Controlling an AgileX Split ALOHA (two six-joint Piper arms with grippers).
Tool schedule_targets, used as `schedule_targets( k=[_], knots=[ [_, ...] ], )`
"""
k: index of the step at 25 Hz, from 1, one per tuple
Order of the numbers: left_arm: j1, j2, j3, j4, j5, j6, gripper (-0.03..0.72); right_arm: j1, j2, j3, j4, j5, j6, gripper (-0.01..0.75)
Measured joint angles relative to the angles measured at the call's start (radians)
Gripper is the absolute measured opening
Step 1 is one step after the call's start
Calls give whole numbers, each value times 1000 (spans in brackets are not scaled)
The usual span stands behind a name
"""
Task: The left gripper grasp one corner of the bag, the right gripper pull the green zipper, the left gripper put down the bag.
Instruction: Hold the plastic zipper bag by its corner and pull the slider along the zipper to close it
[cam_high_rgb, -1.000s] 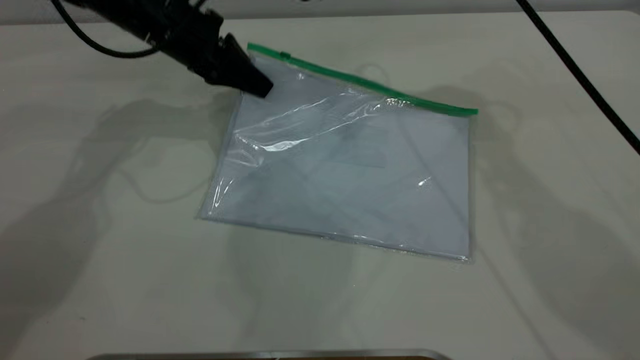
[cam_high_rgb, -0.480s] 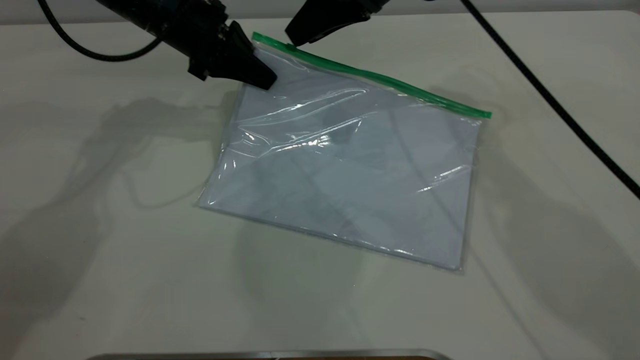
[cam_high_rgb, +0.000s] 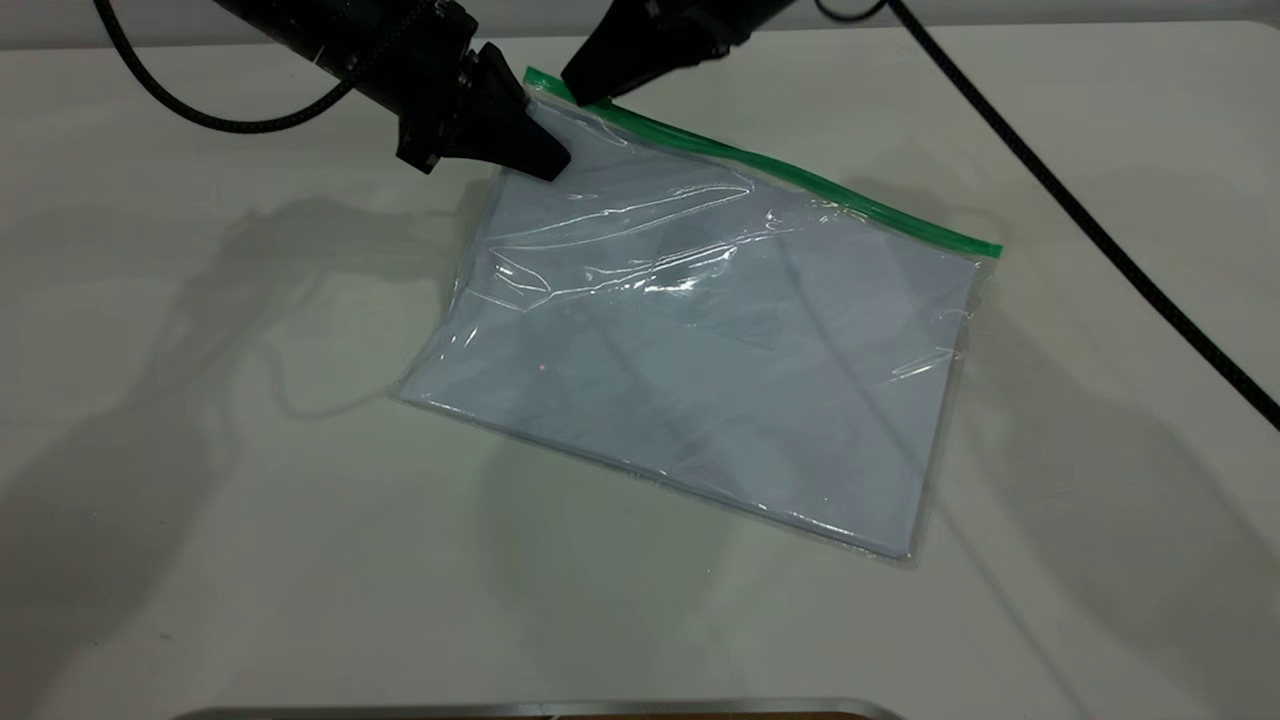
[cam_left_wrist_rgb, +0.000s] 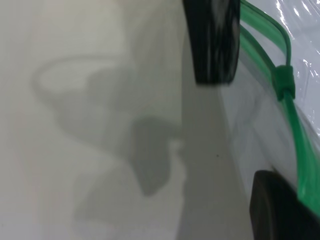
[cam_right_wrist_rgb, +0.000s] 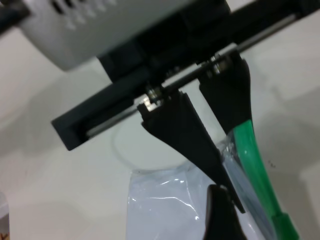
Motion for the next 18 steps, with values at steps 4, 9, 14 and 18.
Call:
schedule_targets(
  k=[4, 9, 14, 18],
  knots=[
    [0, 0, 0, -1, -2, 1, 51, 0, 15, 0, 6, -18, -1, 499],
    [-1, 0, 0, -2, -6, 1, 51, 0, 20, 0, 14, -21, -1, 470],
    [-1, 0, 0, -2, -12, 1, 51, 0, 20, 0, 25, -21, -1, 377],
    [-1, 0, 0, -2, -14, 1, 51, 0, 20, 0, 27, -18, -1, 248]
  ],
)
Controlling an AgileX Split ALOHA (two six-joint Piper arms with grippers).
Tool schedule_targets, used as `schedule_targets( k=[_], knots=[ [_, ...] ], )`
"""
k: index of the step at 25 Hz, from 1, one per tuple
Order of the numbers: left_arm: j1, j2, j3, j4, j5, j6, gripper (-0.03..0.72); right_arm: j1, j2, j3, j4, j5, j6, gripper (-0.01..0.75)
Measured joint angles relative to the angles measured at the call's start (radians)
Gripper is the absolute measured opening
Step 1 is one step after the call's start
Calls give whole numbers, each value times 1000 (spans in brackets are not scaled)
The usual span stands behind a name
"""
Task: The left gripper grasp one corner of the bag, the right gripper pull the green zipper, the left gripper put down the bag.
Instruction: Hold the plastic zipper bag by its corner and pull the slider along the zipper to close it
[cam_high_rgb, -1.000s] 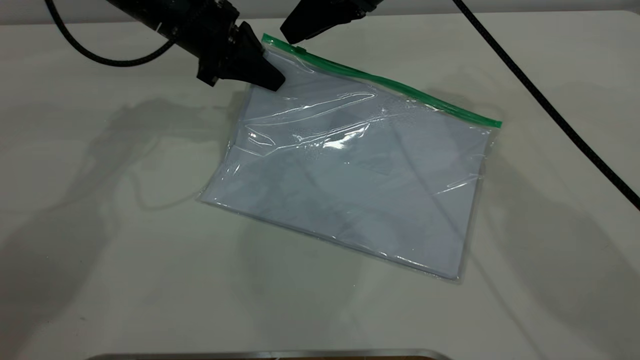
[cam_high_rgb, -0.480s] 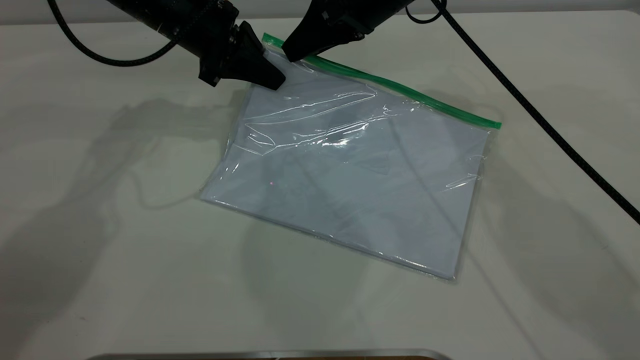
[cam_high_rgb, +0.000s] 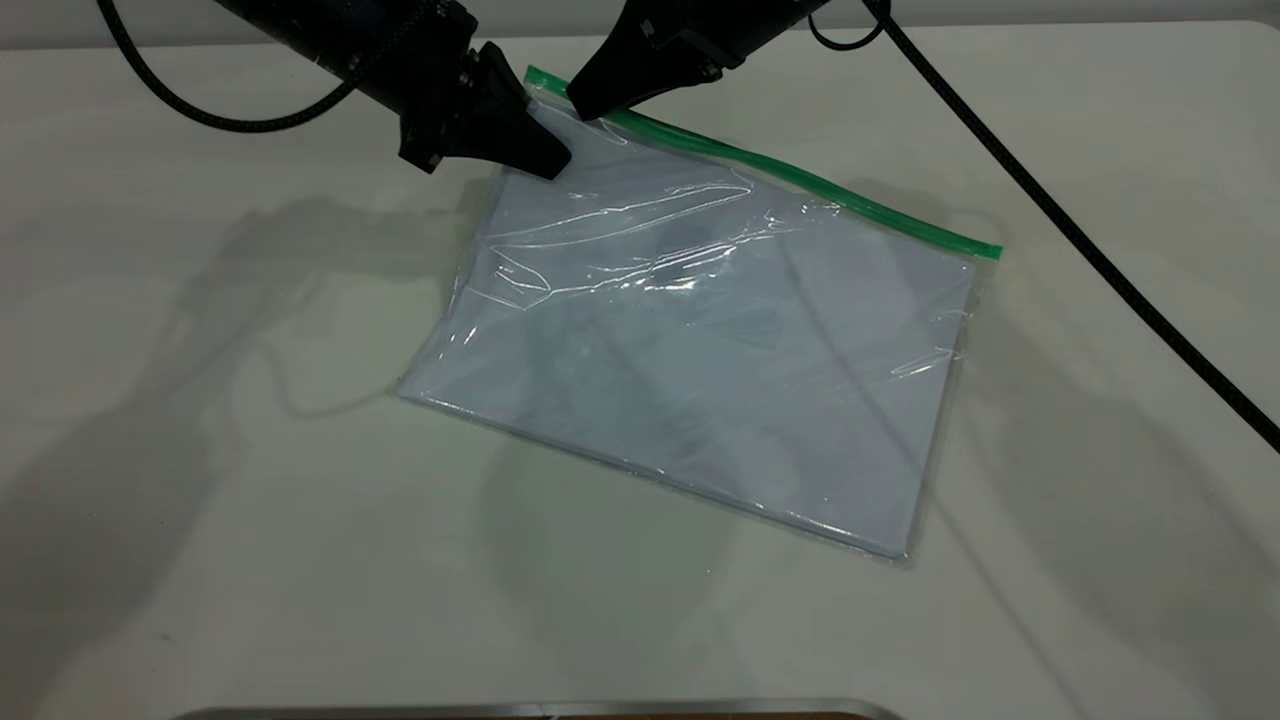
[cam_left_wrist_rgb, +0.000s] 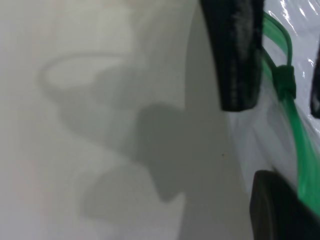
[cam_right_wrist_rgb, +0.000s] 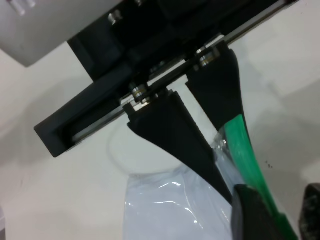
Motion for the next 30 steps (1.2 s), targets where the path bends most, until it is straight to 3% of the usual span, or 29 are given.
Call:
schedule_targets(
  k=[9, 17, 30],
  knots=[
    [0, 0, 0, -8, -12, 1, 51, 0, 0, 0, 0, 4, -54, 37],
    [20, 0, 0, -40, -7, 1, 51, 0, 0, -1, 14, 4, -76, 36],
    [125, 0, 0, -195, 138, 53, 50, -28, 0, -9, 46, -30, -83, 35]
  ],
)
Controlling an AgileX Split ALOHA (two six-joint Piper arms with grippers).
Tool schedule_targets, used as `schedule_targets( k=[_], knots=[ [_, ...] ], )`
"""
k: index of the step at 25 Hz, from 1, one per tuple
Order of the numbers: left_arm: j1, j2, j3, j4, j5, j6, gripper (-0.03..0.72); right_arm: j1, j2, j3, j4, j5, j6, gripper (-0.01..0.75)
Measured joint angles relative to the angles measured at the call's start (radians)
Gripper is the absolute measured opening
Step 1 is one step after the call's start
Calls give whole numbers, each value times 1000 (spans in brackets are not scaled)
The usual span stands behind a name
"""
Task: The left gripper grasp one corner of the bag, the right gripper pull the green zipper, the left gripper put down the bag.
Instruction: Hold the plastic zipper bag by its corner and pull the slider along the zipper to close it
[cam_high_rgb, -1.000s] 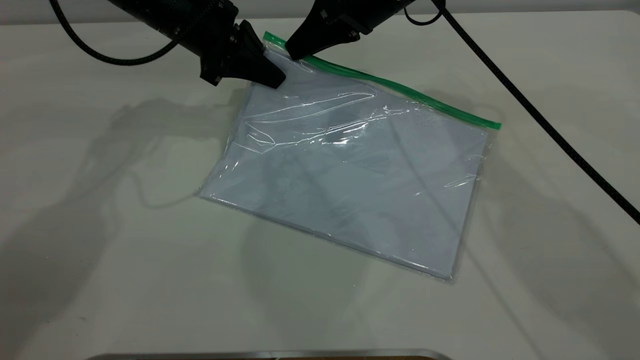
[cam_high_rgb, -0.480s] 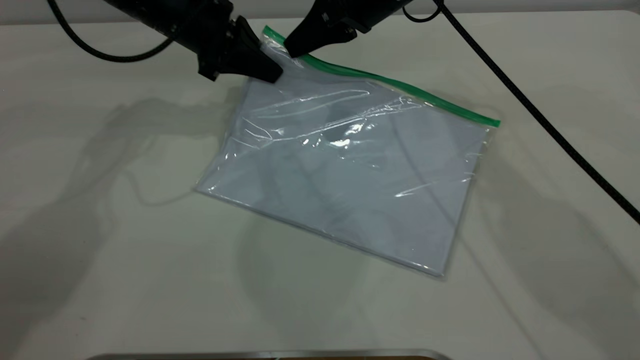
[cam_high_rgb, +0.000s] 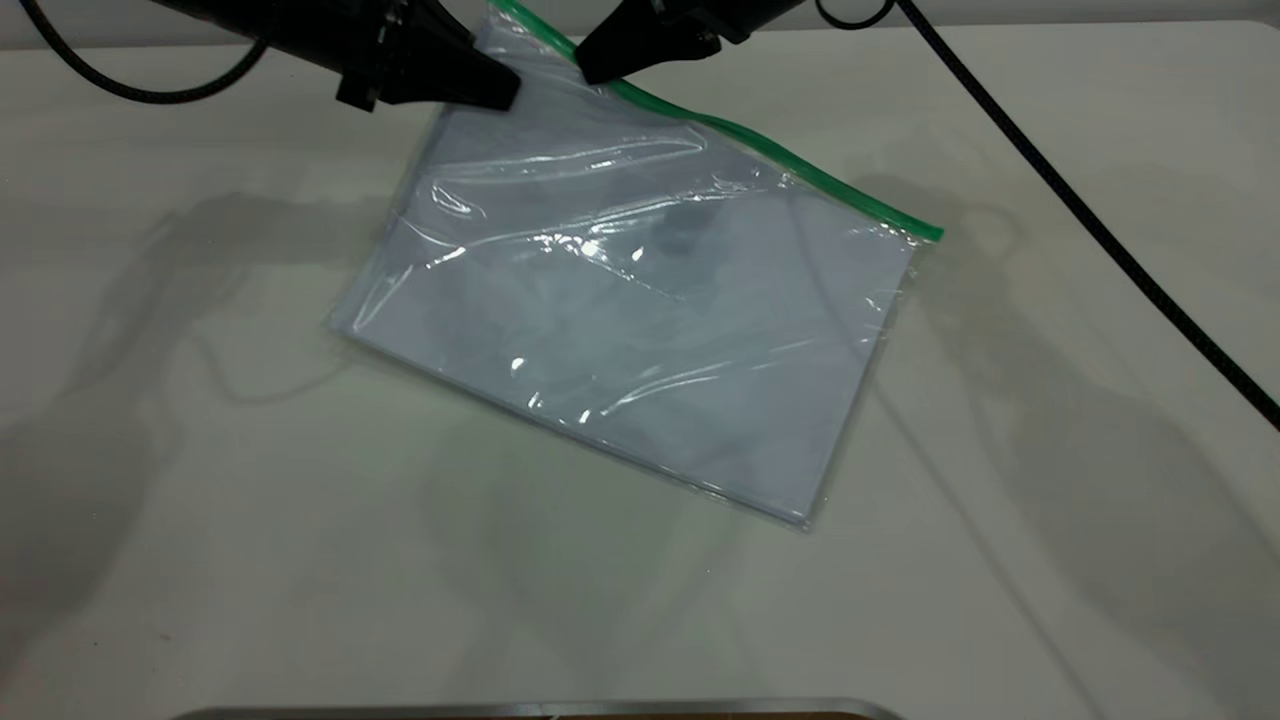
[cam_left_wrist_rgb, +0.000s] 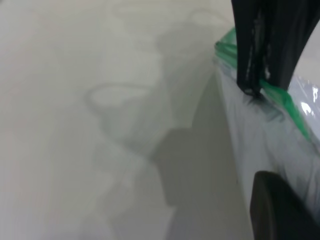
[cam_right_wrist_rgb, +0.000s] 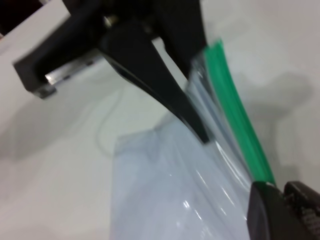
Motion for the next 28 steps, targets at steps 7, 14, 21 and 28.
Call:
schedule_targets(
  k=[7, 14, 21, 28],
  knots=[
    [36, 0, 0, -66, 43, 22, 50, -4, -2, -1, -21, -31, -3, 35],
    [89, 0, 0, -133, 74, 33, 50, -6, -5, -1, -131, -77, 16, 35],
    [125, 0, 0, -184, 83, 36, 50, -11, -5, -1, -180, -135, 33, 35],
    [141, 0, 0, -201, 91, 37, 50, -60, -5, -1, -223, -139, 77, 36]
  ],
)
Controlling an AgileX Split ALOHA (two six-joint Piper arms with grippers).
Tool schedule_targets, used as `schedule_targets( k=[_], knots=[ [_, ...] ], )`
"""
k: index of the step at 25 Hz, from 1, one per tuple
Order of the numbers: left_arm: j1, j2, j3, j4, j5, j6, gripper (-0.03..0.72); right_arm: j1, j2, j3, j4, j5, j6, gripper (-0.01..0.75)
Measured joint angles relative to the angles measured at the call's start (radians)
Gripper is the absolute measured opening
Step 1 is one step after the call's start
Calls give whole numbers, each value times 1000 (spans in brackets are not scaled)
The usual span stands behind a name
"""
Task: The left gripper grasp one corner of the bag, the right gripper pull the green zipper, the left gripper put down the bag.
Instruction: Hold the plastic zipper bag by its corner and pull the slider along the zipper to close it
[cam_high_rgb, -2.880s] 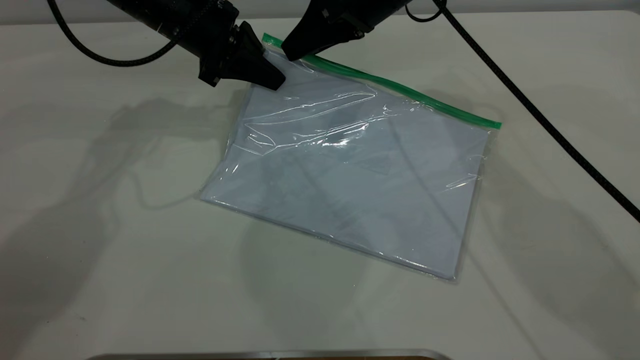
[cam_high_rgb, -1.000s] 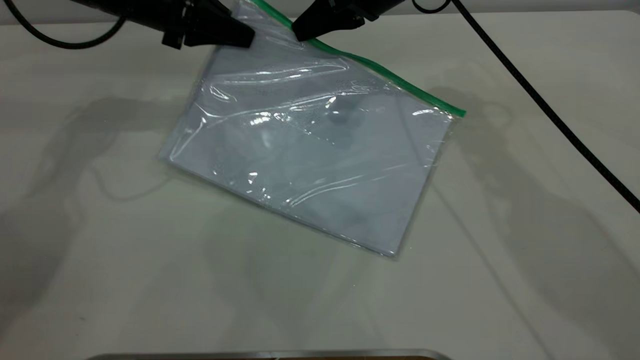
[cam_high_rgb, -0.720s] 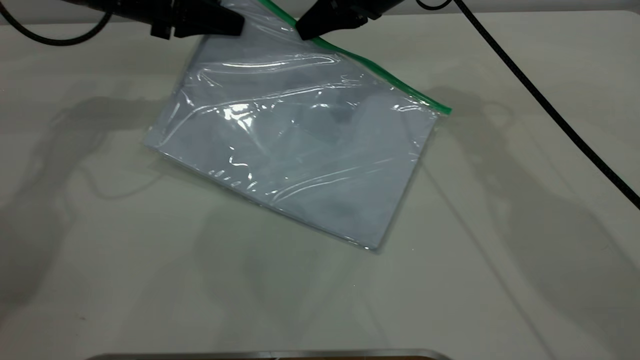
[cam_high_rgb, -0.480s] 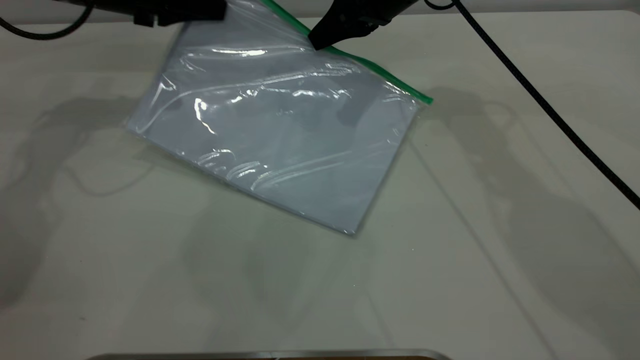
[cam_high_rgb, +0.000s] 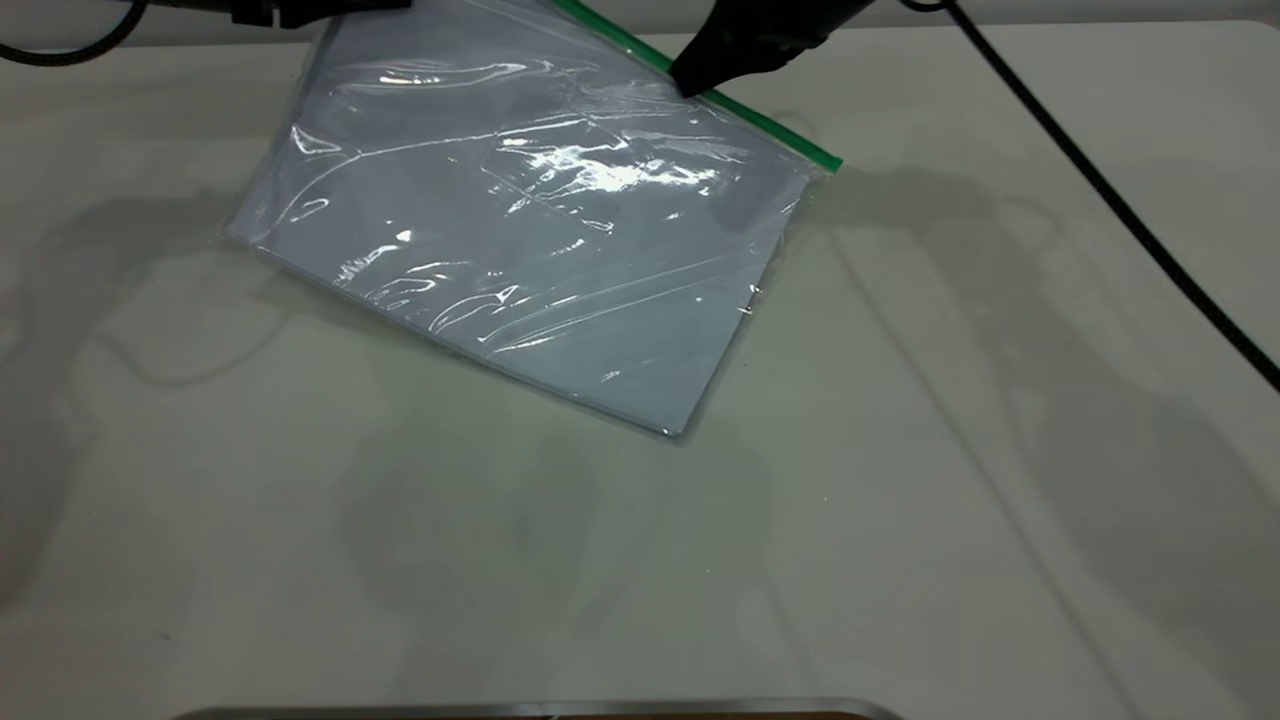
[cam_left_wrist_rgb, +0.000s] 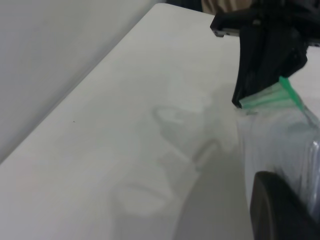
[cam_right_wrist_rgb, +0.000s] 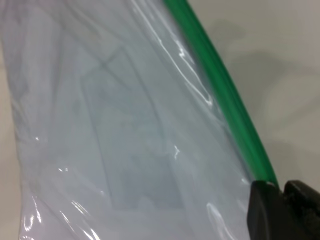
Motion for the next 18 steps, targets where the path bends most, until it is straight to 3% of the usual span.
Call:
schedule_targets(
  k=[18],
  knots=[
    [3, 0, 0, -13, 0, 5, 50, -109, 76, 0, -45, 45, 18, 41]
  ],
)
